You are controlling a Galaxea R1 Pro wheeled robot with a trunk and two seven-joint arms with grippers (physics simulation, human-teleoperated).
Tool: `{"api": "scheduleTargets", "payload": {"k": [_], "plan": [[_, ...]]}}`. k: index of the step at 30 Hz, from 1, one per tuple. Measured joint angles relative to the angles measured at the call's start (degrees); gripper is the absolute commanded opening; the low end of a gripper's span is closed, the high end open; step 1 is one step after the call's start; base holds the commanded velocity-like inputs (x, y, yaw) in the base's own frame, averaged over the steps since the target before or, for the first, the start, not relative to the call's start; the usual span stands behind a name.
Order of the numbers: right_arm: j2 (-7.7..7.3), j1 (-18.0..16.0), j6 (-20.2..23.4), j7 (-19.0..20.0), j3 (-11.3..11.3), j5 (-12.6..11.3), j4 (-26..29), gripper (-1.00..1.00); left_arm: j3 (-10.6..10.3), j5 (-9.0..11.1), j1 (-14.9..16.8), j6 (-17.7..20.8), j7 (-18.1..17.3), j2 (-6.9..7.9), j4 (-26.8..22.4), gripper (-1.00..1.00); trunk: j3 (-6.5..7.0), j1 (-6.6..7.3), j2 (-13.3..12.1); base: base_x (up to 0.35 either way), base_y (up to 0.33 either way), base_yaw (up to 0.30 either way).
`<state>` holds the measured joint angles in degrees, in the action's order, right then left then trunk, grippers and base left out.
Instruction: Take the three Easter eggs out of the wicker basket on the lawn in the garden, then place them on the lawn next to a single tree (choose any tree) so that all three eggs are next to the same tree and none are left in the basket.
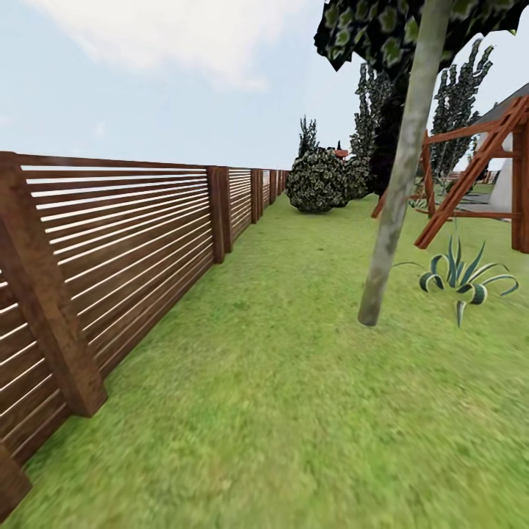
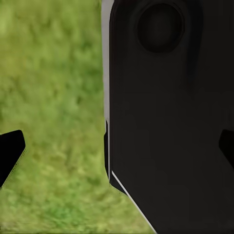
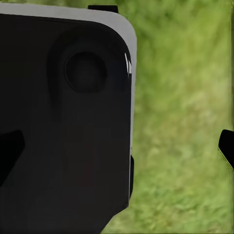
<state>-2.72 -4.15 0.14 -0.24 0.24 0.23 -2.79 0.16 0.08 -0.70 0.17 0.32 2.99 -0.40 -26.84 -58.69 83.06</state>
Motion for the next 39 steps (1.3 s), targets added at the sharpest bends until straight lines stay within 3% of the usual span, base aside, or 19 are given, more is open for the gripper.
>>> {"api": "scheduleTargets", "payload": {"k": [39], "plan": [[0.07, 0.0, 0.1, 0.0, 0.0, 0.0, 0.0, 1.00, 0.0, 0.0, 0.0, 0.0, 0.0, -0.03, 0.0, 1.00, 0.00, 0.00, 0.0, 0.330, 0.000, -0.019]]}}
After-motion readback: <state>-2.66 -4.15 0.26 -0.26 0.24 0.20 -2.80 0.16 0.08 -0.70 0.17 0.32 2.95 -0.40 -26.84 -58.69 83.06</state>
